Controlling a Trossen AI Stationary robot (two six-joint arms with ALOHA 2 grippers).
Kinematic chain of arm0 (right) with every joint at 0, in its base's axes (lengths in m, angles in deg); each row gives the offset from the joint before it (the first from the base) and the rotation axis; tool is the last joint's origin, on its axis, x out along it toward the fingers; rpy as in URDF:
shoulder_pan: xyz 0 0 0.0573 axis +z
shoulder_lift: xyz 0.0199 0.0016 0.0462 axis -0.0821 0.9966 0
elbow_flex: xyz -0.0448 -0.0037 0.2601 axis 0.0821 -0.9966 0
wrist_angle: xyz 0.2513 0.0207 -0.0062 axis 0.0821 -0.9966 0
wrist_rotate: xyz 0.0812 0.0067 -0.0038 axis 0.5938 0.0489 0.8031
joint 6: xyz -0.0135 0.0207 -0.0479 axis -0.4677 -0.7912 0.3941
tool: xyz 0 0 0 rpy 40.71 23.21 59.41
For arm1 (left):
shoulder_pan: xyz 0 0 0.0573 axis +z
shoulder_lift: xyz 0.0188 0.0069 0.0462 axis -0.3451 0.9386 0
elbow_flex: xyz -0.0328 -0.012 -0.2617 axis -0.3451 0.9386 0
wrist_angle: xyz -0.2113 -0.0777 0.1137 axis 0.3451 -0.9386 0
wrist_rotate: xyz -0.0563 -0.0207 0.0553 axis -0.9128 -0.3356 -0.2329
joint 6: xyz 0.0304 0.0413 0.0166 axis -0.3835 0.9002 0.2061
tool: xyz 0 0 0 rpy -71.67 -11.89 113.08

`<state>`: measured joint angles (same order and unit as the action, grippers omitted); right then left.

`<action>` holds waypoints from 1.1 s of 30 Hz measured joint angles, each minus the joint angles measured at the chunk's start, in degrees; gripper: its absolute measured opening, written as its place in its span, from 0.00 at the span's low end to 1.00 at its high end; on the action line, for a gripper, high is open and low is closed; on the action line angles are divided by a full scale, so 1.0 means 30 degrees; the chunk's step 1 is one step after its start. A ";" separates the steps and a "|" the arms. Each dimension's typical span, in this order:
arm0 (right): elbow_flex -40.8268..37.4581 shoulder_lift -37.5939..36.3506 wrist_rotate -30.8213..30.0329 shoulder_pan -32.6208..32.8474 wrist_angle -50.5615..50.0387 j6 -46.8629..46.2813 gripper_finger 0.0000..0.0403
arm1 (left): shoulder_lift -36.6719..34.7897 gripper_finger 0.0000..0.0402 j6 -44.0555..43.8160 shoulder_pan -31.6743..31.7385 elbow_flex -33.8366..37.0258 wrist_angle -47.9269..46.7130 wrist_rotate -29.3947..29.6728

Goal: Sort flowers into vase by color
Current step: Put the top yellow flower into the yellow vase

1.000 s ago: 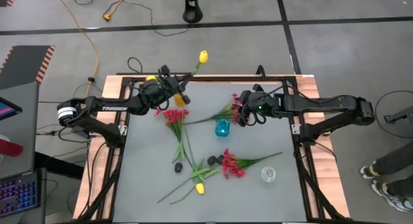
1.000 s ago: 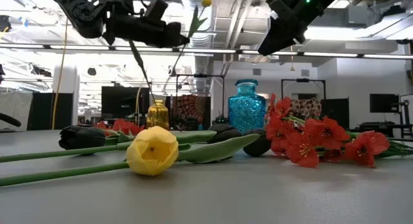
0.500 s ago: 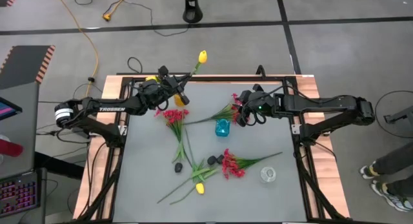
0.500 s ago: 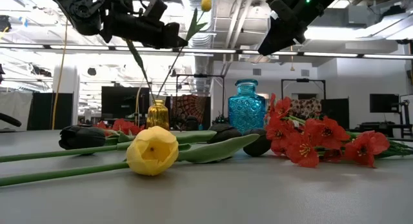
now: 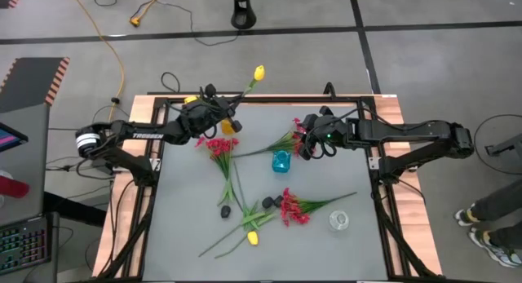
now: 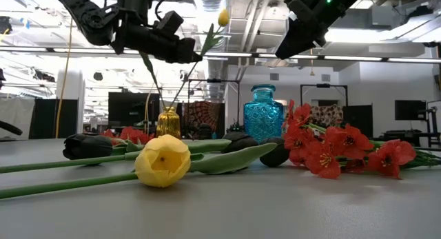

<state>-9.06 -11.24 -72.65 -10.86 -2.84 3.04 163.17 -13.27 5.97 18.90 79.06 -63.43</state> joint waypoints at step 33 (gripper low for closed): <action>0.0000 0.0000 0.0000 -0.0001 0.0000 0.0007 0.42 | -0.0534 0.40 -0.0564 -0.0770 0.0000 -0.1026 0.1521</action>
<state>-9.06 -11.24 -72.65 -10.87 -2.84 3.06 161.57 -14.96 3.66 18.90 75.98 -58.87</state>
